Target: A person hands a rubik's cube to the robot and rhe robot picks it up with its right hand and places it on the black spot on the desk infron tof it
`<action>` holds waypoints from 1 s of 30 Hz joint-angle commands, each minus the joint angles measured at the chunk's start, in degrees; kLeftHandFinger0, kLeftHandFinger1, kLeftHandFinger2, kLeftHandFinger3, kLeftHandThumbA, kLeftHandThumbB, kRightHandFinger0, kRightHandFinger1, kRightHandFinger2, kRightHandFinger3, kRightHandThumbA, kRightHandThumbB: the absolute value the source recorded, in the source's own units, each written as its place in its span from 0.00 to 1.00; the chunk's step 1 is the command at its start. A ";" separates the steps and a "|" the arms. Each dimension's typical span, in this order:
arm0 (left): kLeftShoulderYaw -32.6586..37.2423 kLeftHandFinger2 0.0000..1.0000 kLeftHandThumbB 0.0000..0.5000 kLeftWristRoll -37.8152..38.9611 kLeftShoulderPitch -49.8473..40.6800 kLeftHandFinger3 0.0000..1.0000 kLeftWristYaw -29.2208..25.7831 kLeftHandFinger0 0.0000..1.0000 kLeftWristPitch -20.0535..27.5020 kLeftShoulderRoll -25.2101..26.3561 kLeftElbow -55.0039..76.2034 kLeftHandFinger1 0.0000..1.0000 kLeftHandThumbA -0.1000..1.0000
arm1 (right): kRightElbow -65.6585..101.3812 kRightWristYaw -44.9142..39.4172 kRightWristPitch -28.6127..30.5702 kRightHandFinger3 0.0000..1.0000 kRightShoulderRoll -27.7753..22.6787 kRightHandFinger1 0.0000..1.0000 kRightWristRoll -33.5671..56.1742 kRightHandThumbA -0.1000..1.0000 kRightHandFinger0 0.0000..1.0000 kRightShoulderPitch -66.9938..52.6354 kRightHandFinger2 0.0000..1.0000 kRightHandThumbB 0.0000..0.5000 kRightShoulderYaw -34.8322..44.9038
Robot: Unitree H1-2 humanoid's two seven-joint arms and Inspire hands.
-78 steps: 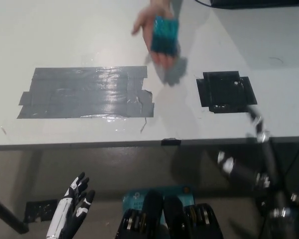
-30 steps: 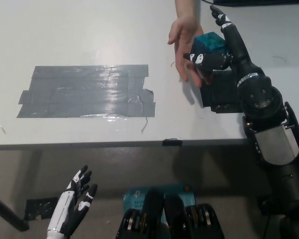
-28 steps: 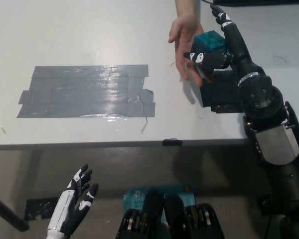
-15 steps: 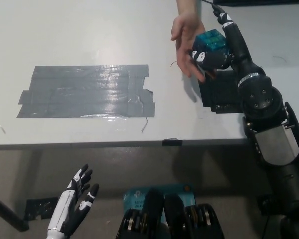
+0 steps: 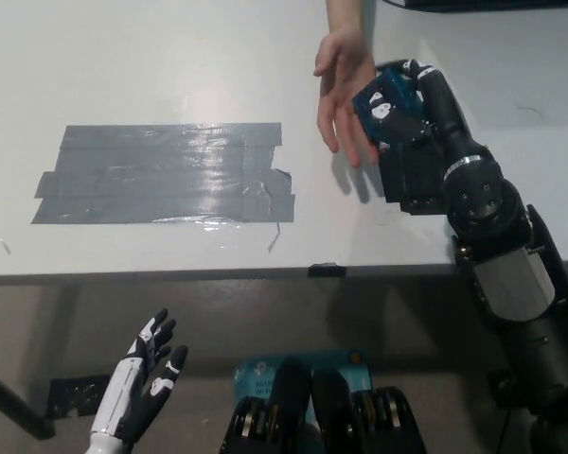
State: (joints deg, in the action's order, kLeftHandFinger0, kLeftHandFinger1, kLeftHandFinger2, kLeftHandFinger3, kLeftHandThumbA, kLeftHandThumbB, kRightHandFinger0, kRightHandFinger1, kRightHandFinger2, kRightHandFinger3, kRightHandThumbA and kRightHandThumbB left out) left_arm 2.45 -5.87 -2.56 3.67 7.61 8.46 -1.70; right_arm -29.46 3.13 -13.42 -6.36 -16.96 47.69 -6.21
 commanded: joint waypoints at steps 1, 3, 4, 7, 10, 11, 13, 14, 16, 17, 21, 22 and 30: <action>-0.39 1.00 0.15 0.53 1.23 1.00 0.46 1.00 0.06 0.65 1.27 1.00 0.81 | 0.95 0.31 0.48 1.00 -1.14 0.78 -0.54 0.00 0.17 1.21 1.00 0.30 -0.13; -0.46 1.00 0.16 0.69 1.41 1.00 0.47 1.00 0.07 0.62 1.16 1.00 0.81 | 0.82 0.56 0.80 1.00 -1.05 0.79 0.33 0.00 0.18 1.38 1.00 0.30 0.67; -0.48 1.00 0.17 0.72 1.52 1.00 0.45 1.00 0.18 0.63 0.97 1.00 0.81 | 0.90 0.77 0.74 1.00 -1.03 0.79 0.44 0.00 0.18 1.45 1.00 0.30 0.88; -0.56 1.00 0.16 0.97 1.81 1.00 0.48 1.00 0.40 0.61 0.67 1.00 0.81 | 2.21 1.63 1.23 1.00 -1.15 0.79 1.11 0.00 0.22 1.68 1.00 0.32 2.23; -0.60 1.00 0.16 1.19 1.98 1.00 0.53 1.00 0.45 0.59 0.65 1.00 0.80 | 5.14 2.57 0.83 1.00 -1.47 0.75 0.88 0.00 0.20 2.09 1.00 0.31 3.57; -0.60 1.00 0.18 1.18 1.95 1.00 0.56 1.00 0.38 0.62 0.70 1.00 0.81 | 6.40 2.80 0.91 1.00 -1.56 0.73 0.86 0.00 0.18 2.12 1.00 0.30 4.05; -0.68 1.00 0.19 1.19 2.22 1.00 0.54 1.00 0.34 0.69 0.64 1.00 0.81 | 9.54 3.27 1.39 1.00 -1.72 0.72 1.47 0.00 0.17 2.47 1.00 0.27 5.63; -0.73 1.00 0.19 1.26 2.32 1.00 0.58 1.00 0.21 0.71 0.67 1.00 0.81 | 10.88 3.41 1.64 1.00 -1.74 0.73 2.06 0.00 0.18 2.61 1.00 0.27 6.58; -0.84 1.00 0.19 1.56 2.63 1.00 0.64 1.00 0.68 0.77 0.35 1.00 0.81 | 13.33 4.53 2.70 1.00 -2.57 0.73 0.91 0.00 0.20 3.16 1.00 0.30 7.36; -0.86 1.00 0.19 1.64 2.74 1.00 0.68 1.00 0.73 0.78 0.30 1.00 0.80 | 14.62 5.34 2.69 1.00 -2.92 0.69 0.48 0.00 0.19 3.56 1.00 0.30 8.06; -0.64 1.00 0.14 1.29 2.65 1.00 0.89 0.99 0.75 1.24 0.63 1.00 0.81 | 17.41 6.05 3.06 1.00 -4.46 0.71 0.20 0.00 0.23 3.74 1.00 0.27 9.67; -0.58 1.00 0.13 1.26 2.61 1.00 0.88 0.99 0.89 1.24 0.68 1.00 0.81 | 17.30 5.93 3.96 1.00 -4.87 0.69 0.68 0.00 0.22 3.47 1.00 0.27 10.05; -0.43 1.00 0.14 1.08 2.44 1.00 1.08 0.98 0.71 1.47 0.81 1.00 0.81 | 7.62 7.69 9.50 0.98 -7.93 0.58 -3.80 0.00 0.21 0.00 1.00 0.32 5.53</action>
State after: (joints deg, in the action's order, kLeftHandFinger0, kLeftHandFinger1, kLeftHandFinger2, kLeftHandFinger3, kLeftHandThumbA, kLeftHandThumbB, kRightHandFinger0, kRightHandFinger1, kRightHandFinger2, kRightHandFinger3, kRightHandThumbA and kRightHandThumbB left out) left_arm 2.26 -5.19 -0.67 4.08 7.62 9.10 -1.85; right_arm -19.75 7.97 -9.84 -13.31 -17.88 46.93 1.18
